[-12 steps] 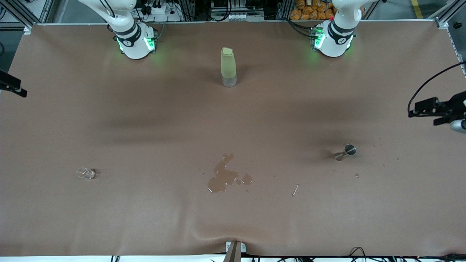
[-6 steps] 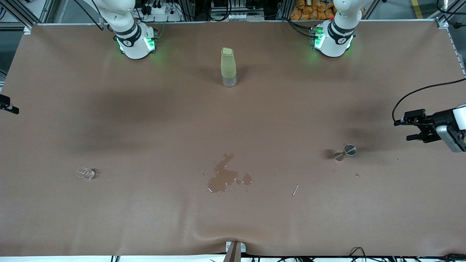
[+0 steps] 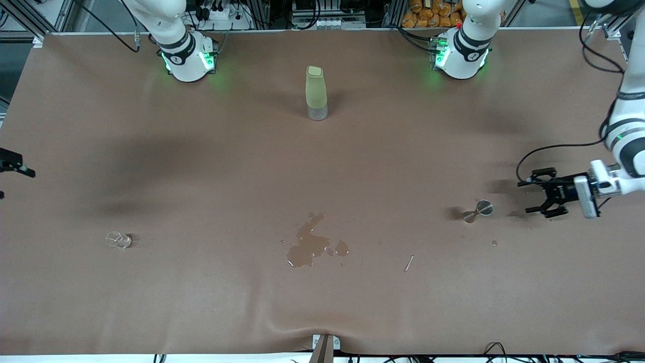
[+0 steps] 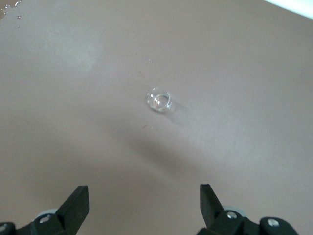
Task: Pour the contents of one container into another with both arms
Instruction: 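Grasp the glass beaker with the right gripper while the left gripper grasps the jigger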
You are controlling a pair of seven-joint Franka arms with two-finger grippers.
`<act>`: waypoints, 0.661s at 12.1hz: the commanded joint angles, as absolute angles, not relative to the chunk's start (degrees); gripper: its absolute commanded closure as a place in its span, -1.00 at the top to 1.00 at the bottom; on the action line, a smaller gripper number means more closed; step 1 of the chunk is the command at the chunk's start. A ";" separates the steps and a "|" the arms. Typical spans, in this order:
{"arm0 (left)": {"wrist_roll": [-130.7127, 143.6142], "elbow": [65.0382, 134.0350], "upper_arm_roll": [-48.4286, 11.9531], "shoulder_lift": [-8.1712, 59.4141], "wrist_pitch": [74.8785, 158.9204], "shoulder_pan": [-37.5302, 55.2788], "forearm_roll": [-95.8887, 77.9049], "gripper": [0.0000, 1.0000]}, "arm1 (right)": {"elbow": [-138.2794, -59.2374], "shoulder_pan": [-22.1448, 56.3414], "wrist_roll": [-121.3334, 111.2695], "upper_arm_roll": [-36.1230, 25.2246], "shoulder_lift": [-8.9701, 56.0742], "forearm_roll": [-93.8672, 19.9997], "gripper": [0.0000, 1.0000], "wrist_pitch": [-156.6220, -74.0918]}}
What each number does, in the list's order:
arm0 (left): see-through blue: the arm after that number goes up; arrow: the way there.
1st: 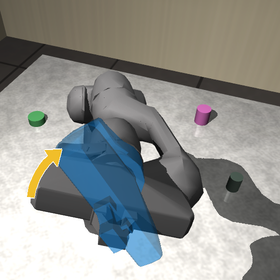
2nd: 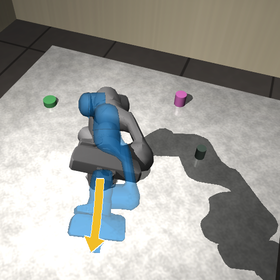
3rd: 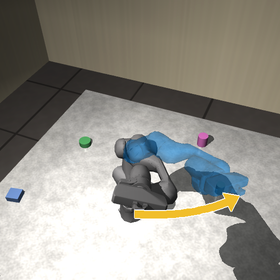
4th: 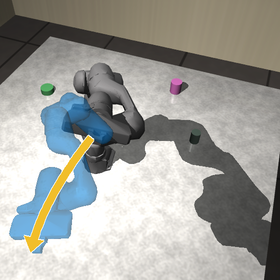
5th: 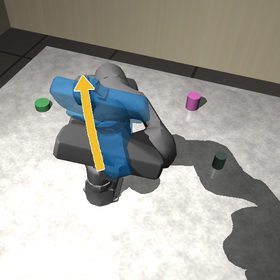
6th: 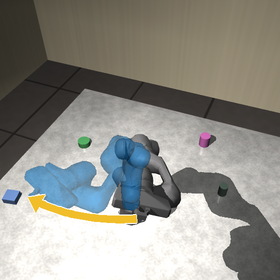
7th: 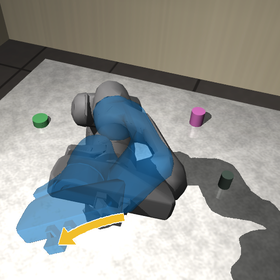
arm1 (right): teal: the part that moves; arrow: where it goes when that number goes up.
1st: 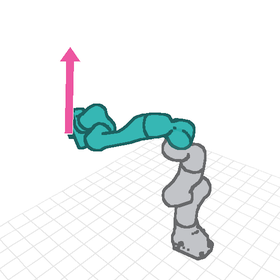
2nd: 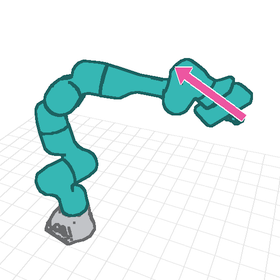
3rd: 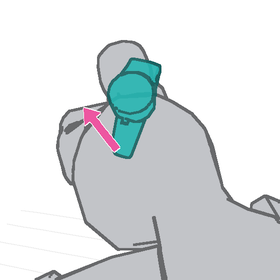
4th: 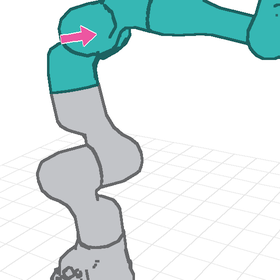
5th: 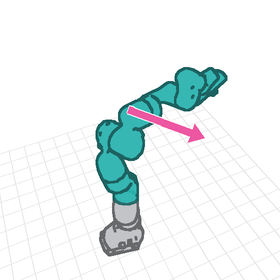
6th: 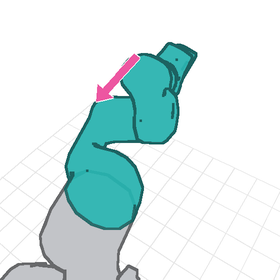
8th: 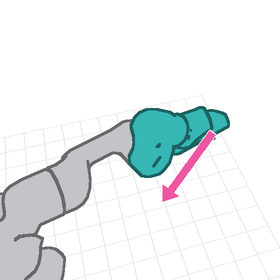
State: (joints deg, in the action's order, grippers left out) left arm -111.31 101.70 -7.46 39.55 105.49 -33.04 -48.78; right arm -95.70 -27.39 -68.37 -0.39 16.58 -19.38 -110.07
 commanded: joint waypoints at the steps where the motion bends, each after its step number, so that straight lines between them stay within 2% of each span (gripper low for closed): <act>1: -124.22 98.71 -8.26 42.79 103.80 -33.58 -52.28 0.56 | -102.29 -29.27 -78.89 0.62 15.99 -26.43 1.00 -117.04; 3: -131.63 95.64 -8.61 47.88 99.78 -33.57 -55.01 0.51 | -103.54 -29.36 -86.27 0.62 18.53 -33.10 1.00 -119.00; 8: -142.01 95.54 -9.93 51.49 98.09 -32.96 -62.29 0.32 | -102.66 -30.14 -102.09 0.62 27.40 -50.77 1.00 -119.97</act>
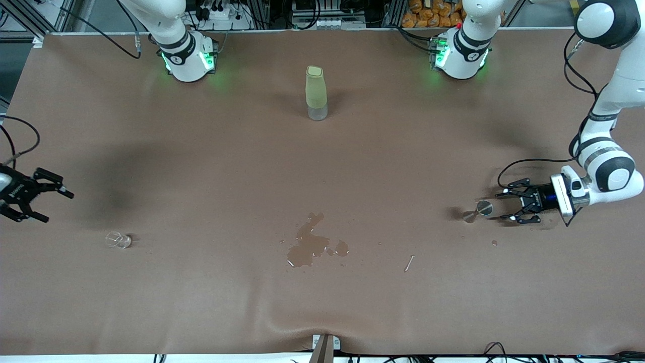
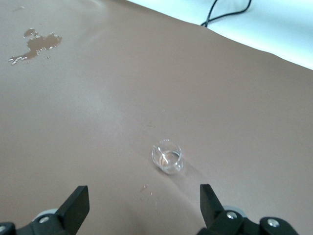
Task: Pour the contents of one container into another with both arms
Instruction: 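Grasp the glass beaker with the right gripper while the left gripper grasps the jigger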
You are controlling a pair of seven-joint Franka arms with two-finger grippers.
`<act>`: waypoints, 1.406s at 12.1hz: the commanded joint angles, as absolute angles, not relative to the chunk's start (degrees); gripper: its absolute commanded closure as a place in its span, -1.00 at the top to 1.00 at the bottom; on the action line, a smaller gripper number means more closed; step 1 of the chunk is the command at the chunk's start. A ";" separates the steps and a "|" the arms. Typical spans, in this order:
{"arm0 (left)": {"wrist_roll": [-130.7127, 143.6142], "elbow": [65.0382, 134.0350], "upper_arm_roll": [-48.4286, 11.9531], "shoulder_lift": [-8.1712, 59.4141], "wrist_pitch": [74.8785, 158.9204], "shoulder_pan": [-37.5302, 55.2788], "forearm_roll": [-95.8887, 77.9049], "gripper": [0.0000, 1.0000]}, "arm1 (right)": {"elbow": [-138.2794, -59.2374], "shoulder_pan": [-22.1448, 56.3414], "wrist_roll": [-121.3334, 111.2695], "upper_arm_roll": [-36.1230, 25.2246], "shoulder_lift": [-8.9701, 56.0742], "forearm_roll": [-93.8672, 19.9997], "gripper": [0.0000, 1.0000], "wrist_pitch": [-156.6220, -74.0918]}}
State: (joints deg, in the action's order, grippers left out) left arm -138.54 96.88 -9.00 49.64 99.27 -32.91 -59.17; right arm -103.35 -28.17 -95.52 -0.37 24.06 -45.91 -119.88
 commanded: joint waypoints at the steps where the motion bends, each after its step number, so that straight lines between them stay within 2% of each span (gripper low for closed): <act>1: -143.16 95.54 -10.02 51.94 97.74 -32.87 -63.36 0.19 | -102.31 -30.93 -106.13 0.62 29.60 -54.02 1.00 -119.88; 4: -145.01 95.45 -10.46 52.29 97.29 -32.17 -64.76 0.10 | -101.43 -31.82 -118.62 0.62 35.14 -62.55 1.00 -119.53; 5: -146.67 95.45 -10.46 52.47 97.29 -31.47 -65.82 -0.07 | -101.43 -32.60 -122.65 0.62 36.90 -64.75 1.00 -119.36; 6: -147.04 95.45 -10.46 52.56 97.29 -31.03 -66.87 -0.12 | -101.43 -33.22 -126.09 0.70 38.48 -67.04 1.00 -119.18; 9: -147.39 95.45 -10.46 53.17 97.29 -29.71 -68.90 -0.10 | -101.08 -33.14 -132.70 0.79 41.48 -74.25 1.00 -116.55; 10: -147.31 95.45 -10.46 53.26 97.29 -29.53 -68.99 -0.15 | -100.47 -33.05 -133.85 0.88 42.09 -75.22 1.00 -115.67; 17: -147.48 95.54 -10.37 54.05 97.38 -28.04 -70.66 -0.13 | -96.69 -32.35 -138.77 1.32 49.03 -80.75 1.00 -114.52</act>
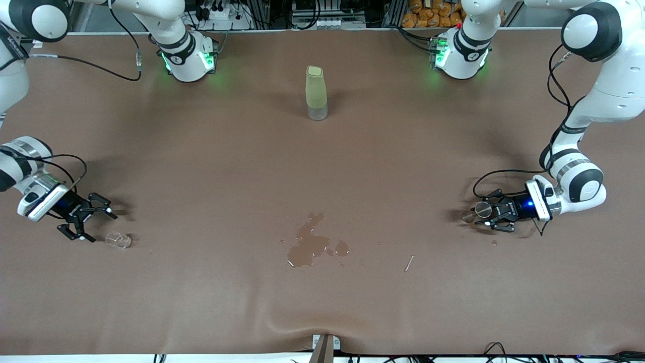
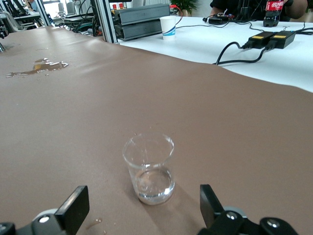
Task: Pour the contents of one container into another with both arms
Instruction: 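Grasp the glass beaker with the right gripper while the left gripper grasps the jigger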
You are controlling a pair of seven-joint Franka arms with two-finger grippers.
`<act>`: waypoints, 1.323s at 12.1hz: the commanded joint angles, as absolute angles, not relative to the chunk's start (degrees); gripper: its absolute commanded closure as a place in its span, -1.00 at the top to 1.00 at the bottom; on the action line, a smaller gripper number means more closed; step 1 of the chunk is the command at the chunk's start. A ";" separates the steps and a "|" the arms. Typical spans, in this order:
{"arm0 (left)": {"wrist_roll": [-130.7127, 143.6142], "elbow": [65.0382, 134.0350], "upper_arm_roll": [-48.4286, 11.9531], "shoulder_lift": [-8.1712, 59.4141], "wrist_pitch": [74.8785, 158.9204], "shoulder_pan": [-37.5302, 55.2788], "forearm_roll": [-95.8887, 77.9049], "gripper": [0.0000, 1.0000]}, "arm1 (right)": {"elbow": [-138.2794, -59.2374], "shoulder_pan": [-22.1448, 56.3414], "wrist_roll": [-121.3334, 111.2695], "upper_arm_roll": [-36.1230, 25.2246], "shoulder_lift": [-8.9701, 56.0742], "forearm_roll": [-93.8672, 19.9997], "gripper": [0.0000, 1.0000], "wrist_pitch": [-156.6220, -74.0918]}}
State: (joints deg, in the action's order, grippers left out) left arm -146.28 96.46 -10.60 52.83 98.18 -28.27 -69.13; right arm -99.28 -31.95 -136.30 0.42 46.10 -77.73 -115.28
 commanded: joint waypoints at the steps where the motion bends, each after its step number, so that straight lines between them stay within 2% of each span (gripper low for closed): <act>1: -147.48 95.45 -10.37 54.05 97.38 -28.04 -70.66 -0.15 | -95.37 -32.08 -140.61 1.58 50.09 -82.16 1.00 -114.52; 3: -147.48 95.45 -10.37 54.05 97.47 -28.04 -70.66 -0.15 | -92.12 -31.38 -142.20 1.67 52.19 -83.49 1.00 -113.39; 4: -147.48 95.45 -10.37 54.49 97.47 -28.04 -70.66 -0.23 | -90.89 -31.38 -142.21 1.58 53.69 -83.93 1.00 -111.81; 8: -148.97 95.45 -10.37 54.84 97.47 -28.04 -70.66 -0.76 | -89.21 -30.59 -142.29 1.58 56.51 -86.83 1.00 -111.01; 9: -148.97 95.45 -10.37 54.76 97.47 -28.04 -70.66 -0.97 | -89.12 -30.41 -142.29 1.58 56.86 -87.53 1.00 -111.09; 12: -145.39 94.75 -10.89 52.92 97.29 -26.29 -69.62 -1.00 | -89.12 -28.92 -142.47 1.58 57.48 -90.08 1.00 -111.09; 15: -139.24 90.99 -11.78 50.72 97.91 -19.89 -70.75 -1.00 | -89.03 -28.04 -143.09 1.58 58.09 -92.63 1.00 -111.09; 16: -137.13 89.05 -11.69 50.36 98.61 -17.08 -71.54 -1.00 | -88.86 -27.86 -143.17 1.58 58.27 -92.90 0.00 -111.09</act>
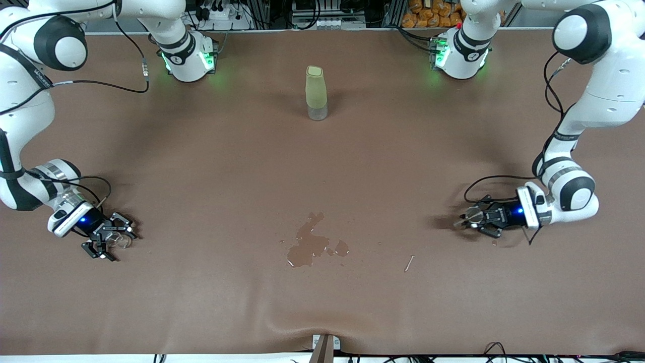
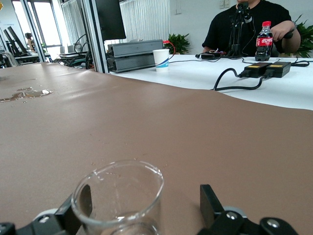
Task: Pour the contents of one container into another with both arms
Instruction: 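Lift the jigger and beaker, bringing both grippers together at table center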
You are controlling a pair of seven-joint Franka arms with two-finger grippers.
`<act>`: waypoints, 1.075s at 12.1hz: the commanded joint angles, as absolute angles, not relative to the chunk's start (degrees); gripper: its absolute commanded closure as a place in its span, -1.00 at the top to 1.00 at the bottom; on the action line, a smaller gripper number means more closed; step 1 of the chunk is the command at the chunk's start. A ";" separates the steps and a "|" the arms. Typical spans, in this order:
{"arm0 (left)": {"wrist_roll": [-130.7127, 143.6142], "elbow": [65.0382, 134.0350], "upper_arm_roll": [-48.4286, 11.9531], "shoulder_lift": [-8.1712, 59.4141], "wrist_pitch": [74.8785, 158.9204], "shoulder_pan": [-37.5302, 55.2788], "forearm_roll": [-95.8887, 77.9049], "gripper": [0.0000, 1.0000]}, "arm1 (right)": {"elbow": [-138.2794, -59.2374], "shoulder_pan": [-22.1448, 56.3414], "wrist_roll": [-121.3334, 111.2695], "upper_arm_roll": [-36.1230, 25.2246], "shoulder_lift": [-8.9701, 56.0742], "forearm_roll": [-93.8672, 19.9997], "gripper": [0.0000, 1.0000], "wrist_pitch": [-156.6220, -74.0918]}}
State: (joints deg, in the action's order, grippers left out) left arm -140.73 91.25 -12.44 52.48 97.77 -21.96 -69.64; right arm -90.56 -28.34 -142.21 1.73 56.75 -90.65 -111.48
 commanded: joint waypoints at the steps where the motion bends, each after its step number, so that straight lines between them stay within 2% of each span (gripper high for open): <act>1: -135.63 87.90 -11.78 50.36 100.44 -14.70 -73.46 -1.00 | -88.86 -27.69 -143.26 1.58 58.27 -92.90 -0.84 -111.09; 2: -135.18 87.19 -11.78 50.36 102.55 -11.81 -76.78 -1.00 | -88.86 -27.69 -143.26 1.58 58.27 -92.90 -1.00 -111.09; 4: -135.09 86.14 -11.69 50.45 106.07 -4.96 -83.38 -1.00 | -88.77 -27.69 -143.26 1.58 58.27 -92.90 -1.00 -111.09; 8: -133.60 81.93 -11.69 50.71 121.17 7.18 -97.36 -1.00 | -87.55 -26.29 -142.82 1.76 57.48 -92.90 -1.00 -109.52; 13: -126.67 75.07 -11.34 51.24 138.49 18.53 -105.12 -1.00 | -83.68 -16.02 -140.90 2.02 55.37 -95.44 -1.00 -109.33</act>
